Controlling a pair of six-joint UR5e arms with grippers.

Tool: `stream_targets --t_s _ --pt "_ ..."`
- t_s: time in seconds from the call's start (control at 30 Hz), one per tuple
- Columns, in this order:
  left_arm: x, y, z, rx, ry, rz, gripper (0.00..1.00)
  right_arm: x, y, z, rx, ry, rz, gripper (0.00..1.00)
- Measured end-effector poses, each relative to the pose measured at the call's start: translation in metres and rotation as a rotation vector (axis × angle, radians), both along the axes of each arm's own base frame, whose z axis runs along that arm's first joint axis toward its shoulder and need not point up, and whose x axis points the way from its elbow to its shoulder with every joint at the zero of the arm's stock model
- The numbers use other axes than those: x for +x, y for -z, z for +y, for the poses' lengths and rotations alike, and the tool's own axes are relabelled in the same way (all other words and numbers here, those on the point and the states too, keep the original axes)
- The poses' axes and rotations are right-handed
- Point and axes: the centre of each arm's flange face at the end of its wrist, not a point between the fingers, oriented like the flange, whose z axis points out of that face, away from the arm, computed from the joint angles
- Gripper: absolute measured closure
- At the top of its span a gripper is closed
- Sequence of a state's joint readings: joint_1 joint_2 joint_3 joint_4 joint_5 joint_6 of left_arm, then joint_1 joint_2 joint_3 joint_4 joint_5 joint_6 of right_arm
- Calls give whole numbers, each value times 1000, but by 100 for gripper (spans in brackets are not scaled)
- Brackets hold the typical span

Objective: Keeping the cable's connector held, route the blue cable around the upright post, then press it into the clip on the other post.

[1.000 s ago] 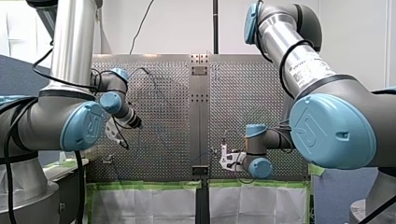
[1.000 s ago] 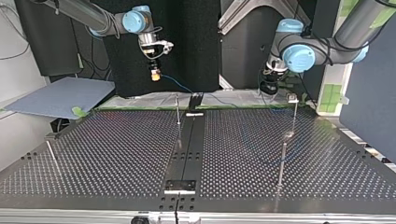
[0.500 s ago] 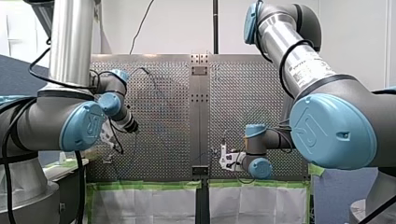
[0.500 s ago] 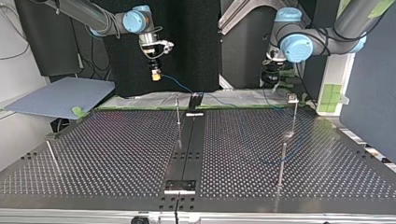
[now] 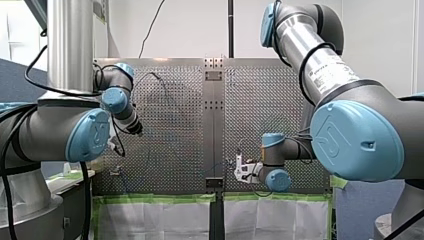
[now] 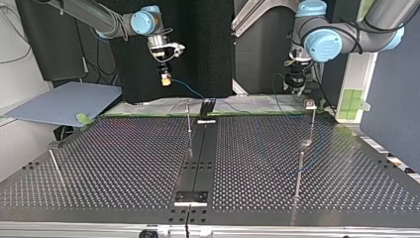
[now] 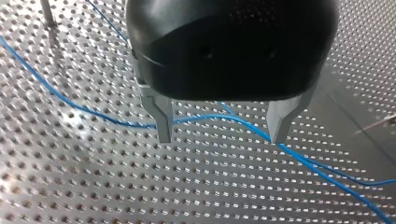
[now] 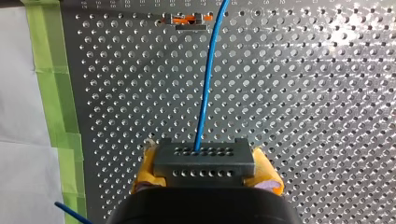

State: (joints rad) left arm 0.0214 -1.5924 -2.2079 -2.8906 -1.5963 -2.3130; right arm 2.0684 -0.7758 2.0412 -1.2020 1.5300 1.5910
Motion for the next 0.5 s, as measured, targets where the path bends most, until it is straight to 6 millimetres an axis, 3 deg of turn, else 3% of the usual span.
stream_targets --t_s 0.5 --pt "10 -90 11 163 -70 -109 1 1 -1 -1 -9 0 -8 100"
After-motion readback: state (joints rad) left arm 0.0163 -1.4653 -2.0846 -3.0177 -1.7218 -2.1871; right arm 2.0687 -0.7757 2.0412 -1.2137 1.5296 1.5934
